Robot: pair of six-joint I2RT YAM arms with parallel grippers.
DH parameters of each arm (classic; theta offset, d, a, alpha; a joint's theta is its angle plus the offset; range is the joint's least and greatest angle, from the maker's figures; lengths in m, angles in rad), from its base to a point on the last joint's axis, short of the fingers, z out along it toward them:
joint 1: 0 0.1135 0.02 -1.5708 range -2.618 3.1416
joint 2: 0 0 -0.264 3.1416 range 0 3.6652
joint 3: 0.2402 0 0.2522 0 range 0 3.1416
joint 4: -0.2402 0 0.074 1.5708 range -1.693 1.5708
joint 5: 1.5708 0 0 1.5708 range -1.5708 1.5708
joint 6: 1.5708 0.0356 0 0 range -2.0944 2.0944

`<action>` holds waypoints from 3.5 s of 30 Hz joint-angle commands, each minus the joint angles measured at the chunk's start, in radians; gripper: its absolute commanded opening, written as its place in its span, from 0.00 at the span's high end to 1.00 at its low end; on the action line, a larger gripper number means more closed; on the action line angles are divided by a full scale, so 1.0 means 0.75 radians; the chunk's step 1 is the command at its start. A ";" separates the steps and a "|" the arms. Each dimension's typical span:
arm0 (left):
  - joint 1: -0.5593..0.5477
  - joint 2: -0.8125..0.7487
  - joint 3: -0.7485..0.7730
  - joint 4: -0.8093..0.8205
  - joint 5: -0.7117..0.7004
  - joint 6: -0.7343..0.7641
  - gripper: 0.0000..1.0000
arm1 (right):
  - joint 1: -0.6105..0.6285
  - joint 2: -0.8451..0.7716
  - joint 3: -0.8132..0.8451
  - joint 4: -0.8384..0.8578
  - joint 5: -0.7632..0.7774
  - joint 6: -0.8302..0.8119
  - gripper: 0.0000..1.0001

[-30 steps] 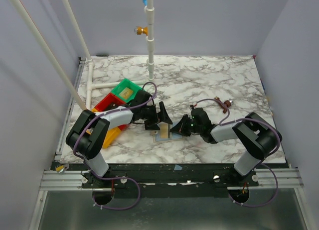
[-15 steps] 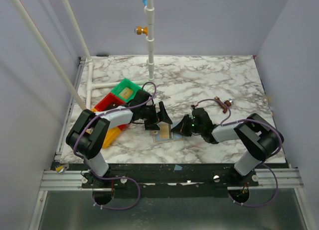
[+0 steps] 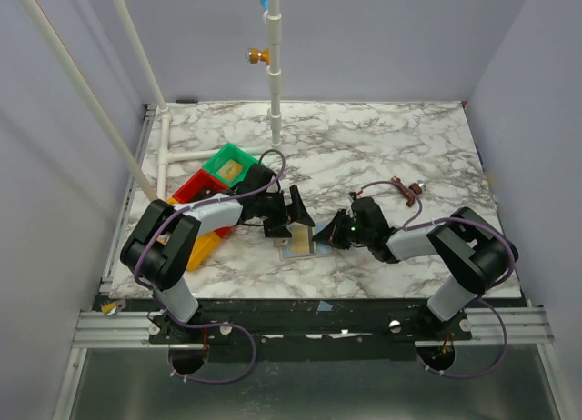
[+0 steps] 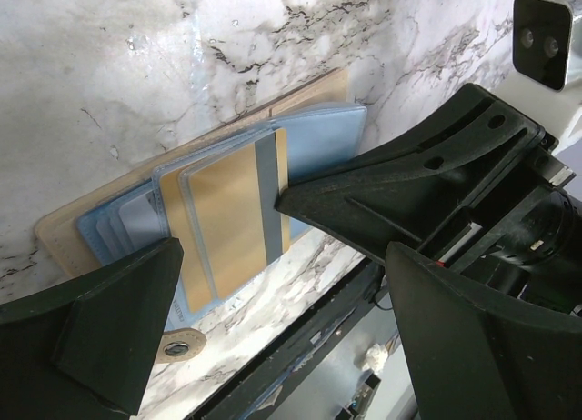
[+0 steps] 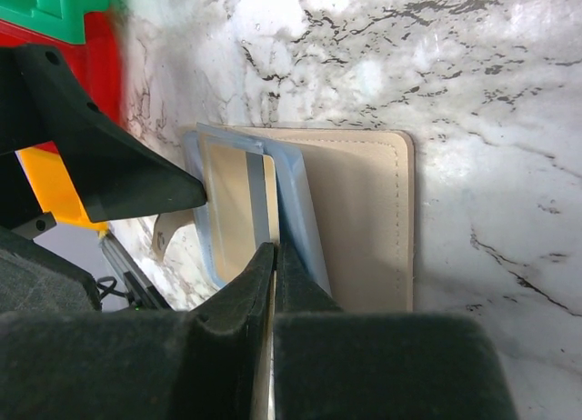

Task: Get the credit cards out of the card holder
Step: Remove the credit card from the card holder, then place the credit card in the storage box.

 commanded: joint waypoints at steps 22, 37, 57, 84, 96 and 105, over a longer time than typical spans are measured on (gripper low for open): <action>-0.093 0.054 0.127 -0.140 -0.057 0.083 0.01 | -0.008 0.055 0.003 -0.010 -0.037 -0.037 0.98; -0.093 0.106 0.134 -0.275 -0.274 0.109 0.01 | -0.007 -0.014 -0.004 -0.074 0.027 -0.046 0.98; -0.078 0.125 0.129 -0.292 -0.291 0.109 0.01 | -0.039 -0.077 -0.051 -0.100 0.046 -0.066 0.98; -0.069 0.075 0.159 -0.287 -0.244 0.123 0.01 | -0.146 -0.361 -0.105 -0.256 0.035 -0.166 0.99; -0.058 -0.046 0.255 -0.340 -0.186 0.142 0.02 | -0.153 -0.436 -0.044 -0.330 0.018 -0.171 0.99; -0.035 -0.113 0.231 -0.258 -0.065 0.117 0.02 | -0.169 -0.473 0.020 -0.350 -0.056 -0.141 0.99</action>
